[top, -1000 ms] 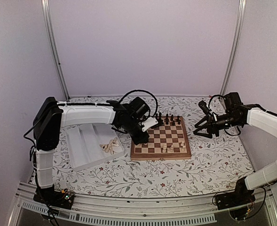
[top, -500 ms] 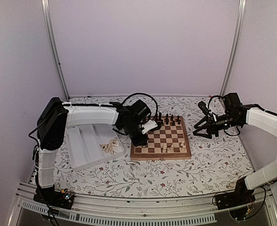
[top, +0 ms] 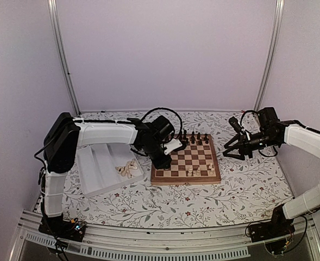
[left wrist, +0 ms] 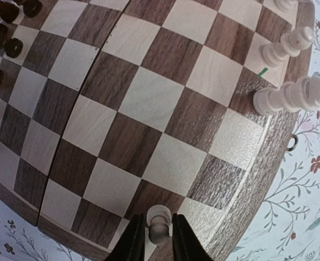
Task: Set up the chess pieces on the board
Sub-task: Place the chess piece on the chessboard.
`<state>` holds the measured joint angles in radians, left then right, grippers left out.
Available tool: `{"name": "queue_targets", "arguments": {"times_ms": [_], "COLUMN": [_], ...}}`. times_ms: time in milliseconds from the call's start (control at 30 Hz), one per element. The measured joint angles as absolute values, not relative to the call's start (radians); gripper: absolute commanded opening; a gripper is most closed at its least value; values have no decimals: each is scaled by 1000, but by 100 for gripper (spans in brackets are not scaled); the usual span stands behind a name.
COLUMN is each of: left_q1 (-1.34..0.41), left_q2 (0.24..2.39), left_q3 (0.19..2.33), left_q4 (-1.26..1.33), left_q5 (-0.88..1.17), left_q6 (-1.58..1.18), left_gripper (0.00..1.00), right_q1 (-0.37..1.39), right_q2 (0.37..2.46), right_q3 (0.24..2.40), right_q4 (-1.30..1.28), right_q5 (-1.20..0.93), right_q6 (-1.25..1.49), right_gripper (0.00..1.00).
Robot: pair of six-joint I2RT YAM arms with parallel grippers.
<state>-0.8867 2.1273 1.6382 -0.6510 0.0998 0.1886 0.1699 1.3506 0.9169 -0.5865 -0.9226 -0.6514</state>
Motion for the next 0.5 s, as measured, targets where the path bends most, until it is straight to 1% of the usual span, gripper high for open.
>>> {"name": "queue_targets", "arguments": {"times_ms": [67, 333, 433, 500], "left_q1": [-887, -887, -887, -884], "left_q2": [2127, 2122, 2081, 2013], "left_q3": [1638, 1637, 1620, 1594], "left_q4": [-651, -649, -642, -640], "left_q5": [99, 101, 83, 59], "left_q6": [186, 171, 162, 145], "left_gripper": [26, 37, 39, 39], "right_q1": [170, 170, 170, 170], "right_q2": [1351, 1353, 1357, 1357], "right_q3": [917, 916, 916, 917], "right_q4": [-587, -588, -594, -597], "right_q5": [-923, -927, -930, -930], "right_q6": [-652, -653, -655, -656], "right_gripper": [57, 58, 57, 57]}}
